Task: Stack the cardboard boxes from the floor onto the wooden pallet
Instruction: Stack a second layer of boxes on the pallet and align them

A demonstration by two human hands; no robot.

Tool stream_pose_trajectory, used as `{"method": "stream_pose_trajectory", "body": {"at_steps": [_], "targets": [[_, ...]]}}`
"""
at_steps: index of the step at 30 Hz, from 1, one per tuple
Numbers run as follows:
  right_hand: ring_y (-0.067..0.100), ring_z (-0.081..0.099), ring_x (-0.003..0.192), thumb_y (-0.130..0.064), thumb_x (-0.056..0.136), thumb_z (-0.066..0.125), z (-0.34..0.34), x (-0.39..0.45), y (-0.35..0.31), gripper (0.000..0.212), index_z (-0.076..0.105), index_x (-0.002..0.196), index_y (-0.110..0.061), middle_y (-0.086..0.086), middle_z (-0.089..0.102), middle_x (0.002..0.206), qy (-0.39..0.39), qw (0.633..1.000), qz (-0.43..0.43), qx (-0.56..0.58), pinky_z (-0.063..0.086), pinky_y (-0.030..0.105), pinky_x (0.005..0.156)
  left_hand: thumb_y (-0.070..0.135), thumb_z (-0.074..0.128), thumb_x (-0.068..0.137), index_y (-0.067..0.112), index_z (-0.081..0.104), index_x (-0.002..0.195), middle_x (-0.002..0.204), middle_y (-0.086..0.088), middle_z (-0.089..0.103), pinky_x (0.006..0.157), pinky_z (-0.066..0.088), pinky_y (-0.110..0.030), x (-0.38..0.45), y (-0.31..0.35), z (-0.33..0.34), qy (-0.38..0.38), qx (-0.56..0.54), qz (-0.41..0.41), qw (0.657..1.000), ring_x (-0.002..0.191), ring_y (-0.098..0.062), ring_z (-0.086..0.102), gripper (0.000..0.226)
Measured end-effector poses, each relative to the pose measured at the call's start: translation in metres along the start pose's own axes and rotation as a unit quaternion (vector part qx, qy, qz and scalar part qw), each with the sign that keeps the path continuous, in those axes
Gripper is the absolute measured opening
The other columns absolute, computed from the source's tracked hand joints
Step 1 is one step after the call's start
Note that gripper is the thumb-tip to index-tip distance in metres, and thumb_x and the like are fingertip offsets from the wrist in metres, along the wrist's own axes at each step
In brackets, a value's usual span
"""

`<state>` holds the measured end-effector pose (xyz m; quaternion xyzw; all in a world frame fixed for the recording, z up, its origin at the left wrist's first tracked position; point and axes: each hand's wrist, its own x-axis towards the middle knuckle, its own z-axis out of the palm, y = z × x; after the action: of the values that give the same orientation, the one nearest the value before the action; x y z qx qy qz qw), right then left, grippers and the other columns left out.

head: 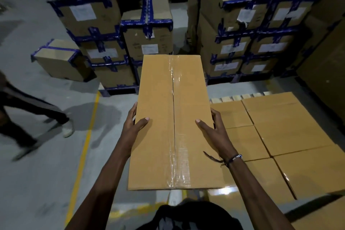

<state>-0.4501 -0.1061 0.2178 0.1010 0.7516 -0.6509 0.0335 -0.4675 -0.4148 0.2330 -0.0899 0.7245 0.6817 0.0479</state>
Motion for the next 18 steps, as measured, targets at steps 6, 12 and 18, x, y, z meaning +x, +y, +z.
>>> {"method": "stream_pose_trajectory", "body": {"at_steps": [6, 12, 18], "targets": [[0.005, 0.039, 0.143, -0.060, 0.081, 0.079, 0.021, 0.075, -0.023, 0.076, 0.039, 0.145, -0.048, -0.020, 0.045, 0.152, 0.019, 1.000, 0.007, 0.007, 0.037, 0.046, 0.119, 0.032, 0.073, 0.096, 0.042, 0.035, 0.159, 0.157, 0.016, 0.047, 0.112, 0.047, -0.041, 0.092, 0.021, -0.009, -0.020, 0.023, 0.003, 1.000, 0.135, -0.001, 0.052, 0.074], [0.001, 0.049, 0.133, -0.049, 0.086, 0.079, 0.047, 0.134, -0.035, 0.067, 0.043, 0.142, -0.047, -0.028, 0.055, 0.140, 0.063, 0.998, 0.013, 0.012, 0.043, 0.045, 0.114, 0.022, 0.066, 0.101, 0.039, 0.034, 0.160, 0.144, 0.022, 0.051, 0.094, 0.050, -0.025, 0.181, 0.033, -0.015, -0.056, 0.022, -0.003, 0.998, 0.119, 0.014, 0.056, 0.069], [-0.001, 0.055, 0.126, -0.041, 0.088, 0.079, 0.083, 0.201, -0.042, 0.066, 0.043, 0.144, -0.043, -0.027, 0.060, 0.134, 0.129, 0.991, 0.029, 0.031, 0.047, 0.040, 0.110, 0.018, 0.065, 0.101, 0.038, 0.034, 0.160, 0.148, 0.015, 0.050, 0.087, 0.053, -0.020, 0.291, 0.044, -0.026, -0.126, 0.028, -0.003, 0.992, 0.121, 0.008, 0.058, 0.069]]}}
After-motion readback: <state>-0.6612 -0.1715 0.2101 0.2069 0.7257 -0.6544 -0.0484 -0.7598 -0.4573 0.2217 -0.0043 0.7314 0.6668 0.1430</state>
